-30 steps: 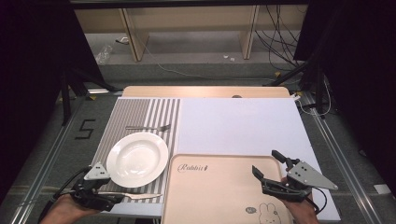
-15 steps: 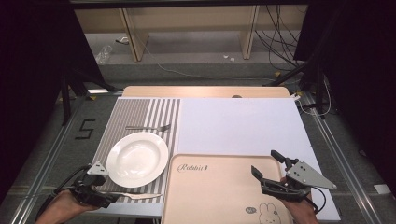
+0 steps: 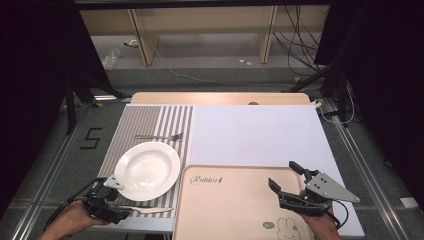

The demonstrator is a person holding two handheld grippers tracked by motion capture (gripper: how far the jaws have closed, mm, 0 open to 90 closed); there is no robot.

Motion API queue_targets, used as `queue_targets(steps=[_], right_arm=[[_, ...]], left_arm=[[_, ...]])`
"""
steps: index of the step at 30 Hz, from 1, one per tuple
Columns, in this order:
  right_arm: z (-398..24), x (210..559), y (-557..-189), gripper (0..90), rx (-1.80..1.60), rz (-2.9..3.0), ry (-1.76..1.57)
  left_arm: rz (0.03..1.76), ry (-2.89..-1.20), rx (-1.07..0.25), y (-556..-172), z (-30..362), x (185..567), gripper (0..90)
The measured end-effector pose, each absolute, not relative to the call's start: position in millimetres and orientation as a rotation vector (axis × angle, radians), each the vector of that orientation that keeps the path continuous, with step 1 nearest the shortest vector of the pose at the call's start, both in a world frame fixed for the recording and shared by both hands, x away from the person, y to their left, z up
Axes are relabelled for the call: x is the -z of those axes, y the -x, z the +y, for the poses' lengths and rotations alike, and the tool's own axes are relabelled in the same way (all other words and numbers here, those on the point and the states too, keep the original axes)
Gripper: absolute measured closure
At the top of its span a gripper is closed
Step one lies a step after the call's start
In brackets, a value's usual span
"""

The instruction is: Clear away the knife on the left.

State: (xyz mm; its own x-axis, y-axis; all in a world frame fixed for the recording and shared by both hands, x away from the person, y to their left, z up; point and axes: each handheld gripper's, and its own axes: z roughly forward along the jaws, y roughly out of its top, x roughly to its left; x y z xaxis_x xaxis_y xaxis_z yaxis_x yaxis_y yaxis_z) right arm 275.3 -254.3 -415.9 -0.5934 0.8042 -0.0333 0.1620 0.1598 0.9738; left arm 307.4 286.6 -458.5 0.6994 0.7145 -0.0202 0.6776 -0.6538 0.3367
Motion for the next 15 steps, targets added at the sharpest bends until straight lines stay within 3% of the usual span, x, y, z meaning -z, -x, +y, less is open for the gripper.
queue_targets(steps=[15], right_arm=[[-253.1,416.3,-275.3,19.1,-1.465,1.89,-0.903]], left_arm=[[1.022,-2.686,-0.128,-313.9,276.2,465.8,38.7]])
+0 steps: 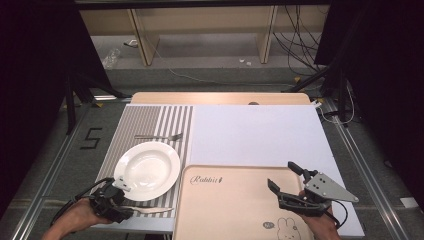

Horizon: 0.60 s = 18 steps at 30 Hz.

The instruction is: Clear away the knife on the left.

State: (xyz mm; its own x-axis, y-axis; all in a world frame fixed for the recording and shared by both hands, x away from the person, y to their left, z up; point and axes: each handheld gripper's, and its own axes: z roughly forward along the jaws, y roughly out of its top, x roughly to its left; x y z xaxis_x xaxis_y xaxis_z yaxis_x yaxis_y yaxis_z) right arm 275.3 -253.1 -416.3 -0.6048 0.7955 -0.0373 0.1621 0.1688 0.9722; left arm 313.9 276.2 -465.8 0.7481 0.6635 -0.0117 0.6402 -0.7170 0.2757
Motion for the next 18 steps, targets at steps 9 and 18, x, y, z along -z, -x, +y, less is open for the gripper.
queue_targets(steps=[9,18], right_arm=[[-252.2,416.4,-274.7,19.6,-1.461,1.901,-0.898],[-251.0,416.7,-274.3,20.1,-1.458,1.905,-0.88]], left_arm=[[0.977,-2.77,-0.149,-315.0,272.1,464.4,48.5],[0.933,-2.83,-0.117,-316.3,270.0,462.8,58.7]])
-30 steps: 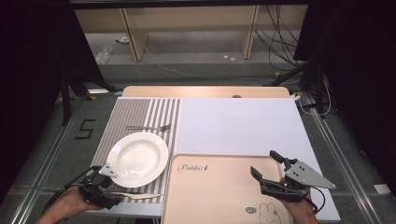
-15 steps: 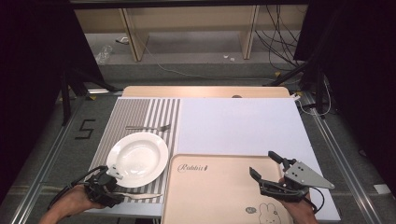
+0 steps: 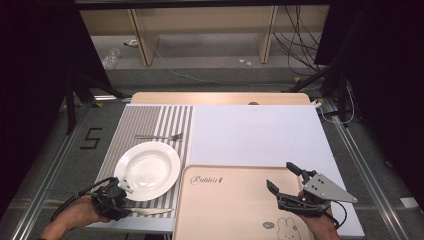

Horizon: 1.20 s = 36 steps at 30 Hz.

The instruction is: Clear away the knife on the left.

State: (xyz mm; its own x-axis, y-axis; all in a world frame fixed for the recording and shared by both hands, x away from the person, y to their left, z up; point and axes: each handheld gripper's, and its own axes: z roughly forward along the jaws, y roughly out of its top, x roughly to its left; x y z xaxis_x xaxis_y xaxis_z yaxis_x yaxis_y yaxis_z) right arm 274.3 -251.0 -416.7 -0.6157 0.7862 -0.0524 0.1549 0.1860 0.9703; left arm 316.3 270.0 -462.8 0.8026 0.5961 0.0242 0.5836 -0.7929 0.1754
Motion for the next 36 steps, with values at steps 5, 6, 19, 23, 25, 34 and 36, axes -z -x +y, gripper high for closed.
queue_targets(steps=[5,6,19,23,25,34,36], right_arm=[[-250.9,416.6,-274.4,20.2,-1.467,1.914,-0.879],[-251.5,416.5,-274.6,20.2,-1.494,1.915,-0.898],[-253.3,417.0,-276.4,20.4,-1.502,1.92,-0.922],[-253.5,417.2,-276.6,20.5,-1.502,1.922,-0.922],[-253.4,417.1,-276.4,20.5,-1.5,1.928,-0.926],[-253.0,418.3,-277.8,20.6,-1.498,1.933,-0.93],[-253.0,418.5,-278.2,20.8,-1.497,1.933,-0.934]], left_arm=[[0.888,-2.859,-0.132,-313.3,267.4,462.7,61.5],[0.874,-2.864,-0.138,-312.2,267.2,462.5,62.9],[0.795,-2.909,-0.152,-306.6,262.4,462.3,72.5],[0.751,-2.935,-0.183,-303.5,258.7,462.6,76.2],[0.723,-2.948,-0.187,-302.7,257.5,462.5,77.6],[0.687,-2.961,-0.192,-301.1,257.0,462.0,79.4],[0.681,-2.973,-0.184,-300.0,255.7,461.5,79.5]])
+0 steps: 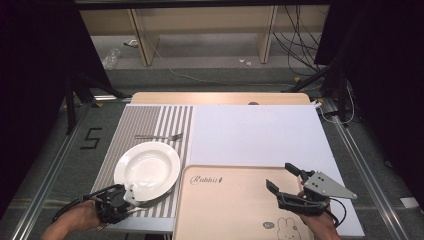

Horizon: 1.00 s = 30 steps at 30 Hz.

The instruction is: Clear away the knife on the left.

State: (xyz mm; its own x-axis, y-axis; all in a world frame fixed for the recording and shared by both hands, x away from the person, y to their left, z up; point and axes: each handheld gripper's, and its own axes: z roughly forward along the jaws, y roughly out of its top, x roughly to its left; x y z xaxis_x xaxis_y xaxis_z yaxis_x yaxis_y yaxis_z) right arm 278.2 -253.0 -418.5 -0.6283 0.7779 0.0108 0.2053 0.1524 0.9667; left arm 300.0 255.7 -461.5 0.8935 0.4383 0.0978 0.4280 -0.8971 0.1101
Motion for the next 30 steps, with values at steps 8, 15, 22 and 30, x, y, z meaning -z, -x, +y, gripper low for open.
queue_targets(steps=[8,15,22,30], right_arm=[[-252.6,419.1,-279.0,20.9,-1.491,1.942,-0.935],[-252.1,419.5,-279.7,20.8,-1.495,1.947,-0.937],[-252.0,419.6,-279.8,20.8,-1.496,1.95,-0.935],[-251.7,419.6,-279.2,20.7,-1.494,1.955,-0.932]], left_arm=[[0.677,-2.96,-0.139,-291.8,253.4,456.8,79.5],[0.647,-2.928,-0.213,-284.0,242.1,440.4,79.6],[0.731,-2.758,-0.155,-285.3,231.8,424.5,79.6],[0.862,-2.55,-0.005,-298.4,218.7,417.2,79.6]])
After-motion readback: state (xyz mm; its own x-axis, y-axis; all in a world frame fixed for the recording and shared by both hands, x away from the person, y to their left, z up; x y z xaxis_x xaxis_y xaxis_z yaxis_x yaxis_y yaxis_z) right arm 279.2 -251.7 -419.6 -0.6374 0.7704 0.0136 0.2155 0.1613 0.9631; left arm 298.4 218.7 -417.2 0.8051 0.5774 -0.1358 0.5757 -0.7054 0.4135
